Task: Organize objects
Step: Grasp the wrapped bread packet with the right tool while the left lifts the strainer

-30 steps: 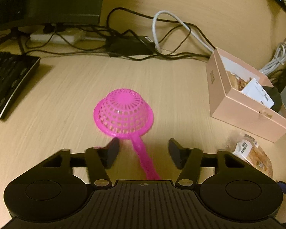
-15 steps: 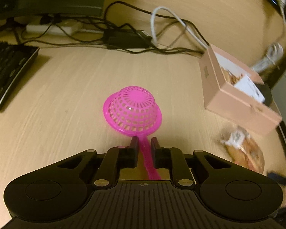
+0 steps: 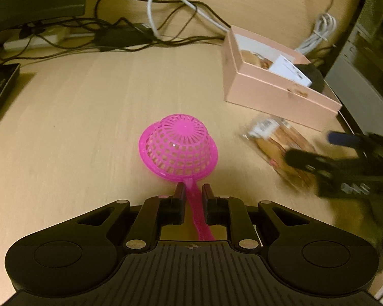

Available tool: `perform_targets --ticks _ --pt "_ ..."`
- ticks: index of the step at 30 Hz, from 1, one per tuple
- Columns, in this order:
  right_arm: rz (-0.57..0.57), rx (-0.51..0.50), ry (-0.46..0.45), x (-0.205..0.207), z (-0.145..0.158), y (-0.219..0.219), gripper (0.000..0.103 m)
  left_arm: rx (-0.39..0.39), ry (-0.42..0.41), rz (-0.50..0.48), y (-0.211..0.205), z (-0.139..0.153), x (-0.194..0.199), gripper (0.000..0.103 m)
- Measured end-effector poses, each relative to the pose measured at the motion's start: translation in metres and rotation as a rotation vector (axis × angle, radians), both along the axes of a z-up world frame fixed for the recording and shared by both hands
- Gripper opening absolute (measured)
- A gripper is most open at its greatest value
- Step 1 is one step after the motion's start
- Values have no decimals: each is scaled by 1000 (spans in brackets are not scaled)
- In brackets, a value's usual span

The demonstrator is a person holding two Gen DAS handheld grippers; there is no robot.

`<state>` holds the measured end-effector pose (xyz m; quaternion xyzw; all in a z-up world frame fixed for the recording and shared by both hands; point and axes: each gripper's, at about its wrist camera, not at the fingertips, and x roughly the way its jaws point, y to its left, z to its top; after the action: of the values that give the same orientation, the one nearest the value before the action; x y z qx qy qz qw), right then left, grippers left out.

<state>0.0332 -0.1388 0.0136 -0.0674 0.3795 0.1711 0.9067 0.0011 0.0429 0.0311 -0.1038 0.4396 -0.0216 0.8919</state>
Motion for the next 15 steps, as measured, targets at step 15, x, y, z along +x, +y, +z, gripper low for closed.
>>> perform_targets --ticks 15 --pt "67 -63 -14 -37 25 3 60 -25 -10 -36 -4 0 -7 15"
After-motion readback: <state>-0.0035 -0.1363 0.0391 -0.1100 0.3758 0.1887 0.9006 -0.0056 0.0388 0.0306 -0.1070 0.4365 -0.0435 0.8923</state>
